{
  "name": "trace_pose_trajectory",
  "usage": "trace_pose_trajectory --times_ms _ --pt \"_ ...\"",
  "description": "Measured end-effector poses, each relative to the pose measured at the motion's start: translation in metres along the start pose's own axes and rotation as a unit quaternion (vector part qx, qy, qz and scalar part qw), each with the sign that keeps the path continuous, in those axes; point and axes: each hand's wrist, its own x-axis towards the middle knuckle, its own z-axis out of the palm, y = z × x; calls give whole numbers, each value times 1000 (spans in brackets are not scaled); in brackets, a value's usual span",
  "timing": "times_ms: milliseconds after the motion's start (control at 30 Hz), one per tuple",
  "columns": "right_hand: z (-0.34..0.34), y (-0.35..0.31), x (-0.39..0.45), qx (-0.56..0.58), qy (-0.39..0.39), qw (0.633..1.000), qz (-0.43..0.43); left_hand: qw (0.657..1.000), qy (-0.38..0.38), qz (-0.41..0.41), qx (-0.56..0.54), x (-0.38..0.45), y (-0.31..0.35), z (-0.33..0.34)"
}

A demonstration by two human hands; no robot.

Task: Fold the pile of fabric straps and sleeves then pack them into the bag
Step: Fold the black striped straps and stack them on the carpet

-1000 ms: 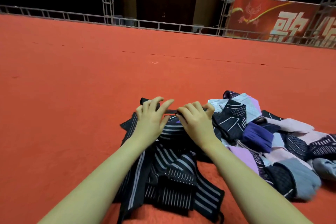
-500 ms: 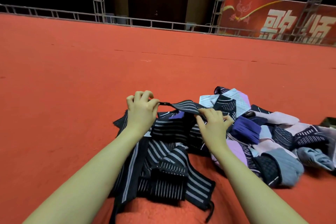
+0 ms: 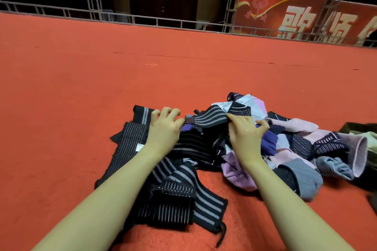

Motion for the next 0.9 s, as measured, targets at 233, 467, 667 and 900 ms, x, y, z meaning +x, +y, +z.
trace_pose_trajectory --times_ms 233,467,667,900 --pt "17 -33 -17 77 -28 996 21 987 -151 8 -50 -30 -13 -8" --pt "14 -52 -33 135 -151 979 16 981 -172 31 -82 -36 -2 4" --pt "23 -56 -56 97 -185 972 107 991 -108 -24 -78 -27 0 -1" --pt "13 -40 -33 109 -33 988 102 998 -37 27 -52 -25 -20 -9"
